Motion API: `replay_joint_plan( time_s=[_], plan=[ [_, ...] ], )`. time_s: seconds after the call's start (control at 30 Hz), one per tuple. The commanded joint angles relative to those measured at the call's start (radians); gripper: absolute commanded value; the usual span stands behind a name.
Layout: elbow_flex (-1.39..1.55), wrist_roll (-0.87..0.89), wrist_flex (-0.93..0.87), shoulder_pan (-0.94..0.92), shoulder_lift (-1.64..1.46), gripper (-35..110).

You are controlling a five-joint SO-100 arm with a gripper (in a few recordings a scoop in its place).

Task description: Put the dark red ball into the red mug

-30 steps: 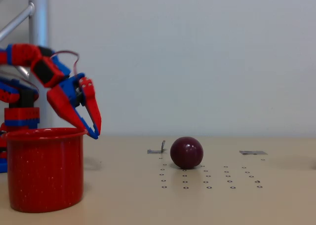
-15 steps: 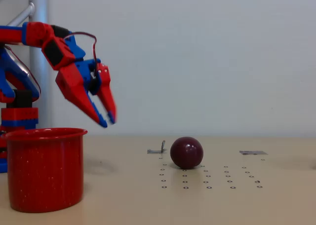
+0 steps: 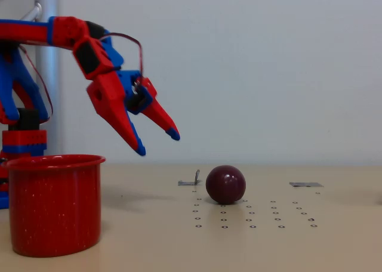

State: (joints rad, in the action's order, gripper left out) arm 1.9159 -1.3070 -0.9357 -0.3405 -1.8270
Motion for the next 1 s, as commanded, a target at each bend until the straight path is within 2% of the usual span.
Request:
replay_joint_plan(
  time_s=[0.0, 0.23, 0.43, 0.7, 0.97],
  plan=[
    [-0.127, -0.029, -0.006, 0.025, 0.015, 40],
    [-0.281, -0.201, 0.017, 0.095, 0.137, 42],
    [-0.284, -0.337, 0.175, 0.123, 0.187, 43],
    [-0.408, -0.514, 0.279, 0.115, 0.410, 44],
    [-0.520, -0.560, 0.275, 0.183, 0.525, 44]
  ],
)
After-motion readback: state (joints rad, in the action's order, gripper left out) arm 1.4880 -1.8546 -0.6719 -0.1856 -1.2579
